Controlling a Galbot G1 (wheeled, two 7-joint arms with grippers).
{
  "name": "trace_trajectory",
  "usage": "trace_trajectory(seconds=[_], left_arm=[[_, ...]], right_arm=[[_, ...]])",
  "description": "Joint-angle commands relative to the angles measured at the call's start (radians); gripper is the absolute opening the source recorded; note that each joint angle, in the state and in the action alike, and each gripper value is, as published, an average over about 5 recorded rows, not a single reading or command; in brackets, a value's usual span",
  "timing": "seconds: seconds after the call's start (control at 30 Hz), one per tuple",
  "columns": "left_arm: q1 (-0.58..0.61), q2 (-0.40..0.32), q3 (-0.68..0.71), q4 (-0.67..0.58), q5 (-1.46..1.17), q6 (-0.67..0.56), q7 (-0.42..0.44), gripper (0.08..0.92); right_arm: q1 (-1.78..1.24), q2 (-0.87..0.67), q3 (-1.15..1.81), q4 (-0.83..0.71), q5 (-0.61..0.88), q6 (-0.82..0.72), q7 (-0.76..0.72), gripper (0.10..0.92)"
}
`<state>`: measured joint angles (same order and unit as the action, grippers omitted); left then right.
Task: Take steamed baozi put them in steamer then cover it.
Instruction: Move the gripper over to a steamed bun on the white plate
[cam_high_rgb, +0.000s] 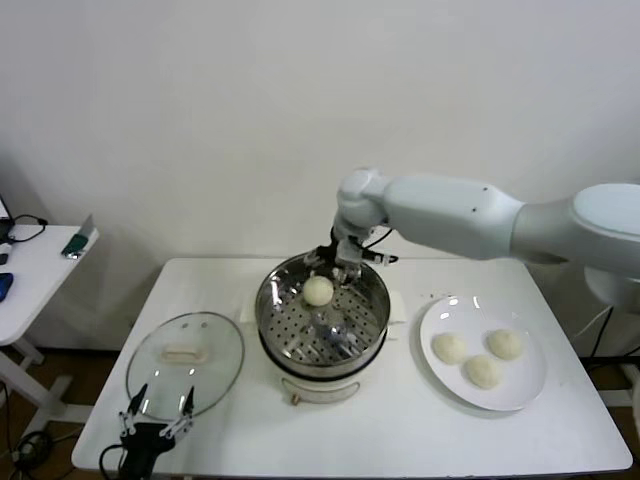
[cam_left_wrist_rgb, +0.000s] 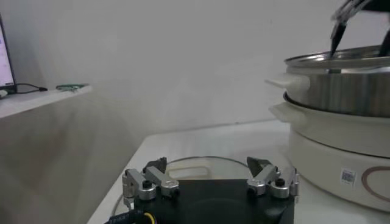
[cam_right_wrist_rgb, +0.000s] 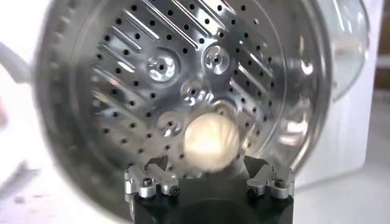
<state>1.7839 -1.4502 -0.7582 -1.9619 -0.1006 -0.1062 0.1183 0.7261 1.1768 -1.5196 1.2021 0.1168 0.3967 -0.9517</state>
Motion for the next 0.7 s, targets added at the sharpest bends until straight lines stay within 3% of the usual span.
trace_trajectory(seconds=[0.03,0.37,0.7], left_arm=[[0.0,0.001,0.001,-0.002,0.001,0.001,0.0,0.823],[-0.012,0.008,-0.002,0.001,-0.001,0.0,0.003,0.823],[-0.019,0.006,-0.001,0.005,0.008,-0.008,0.003,0.823]], right_arm=[[0.252,-0.281,-0.227,0.103,0.596,-0.35,-0.145,0.823],[0.172,-0.641,-0.338,0.311,0.445,-0.622,-0.027,0.823],[-0.226,-0.703,-0.004,0.318,0.218,-0.72,0.067,0.823]])
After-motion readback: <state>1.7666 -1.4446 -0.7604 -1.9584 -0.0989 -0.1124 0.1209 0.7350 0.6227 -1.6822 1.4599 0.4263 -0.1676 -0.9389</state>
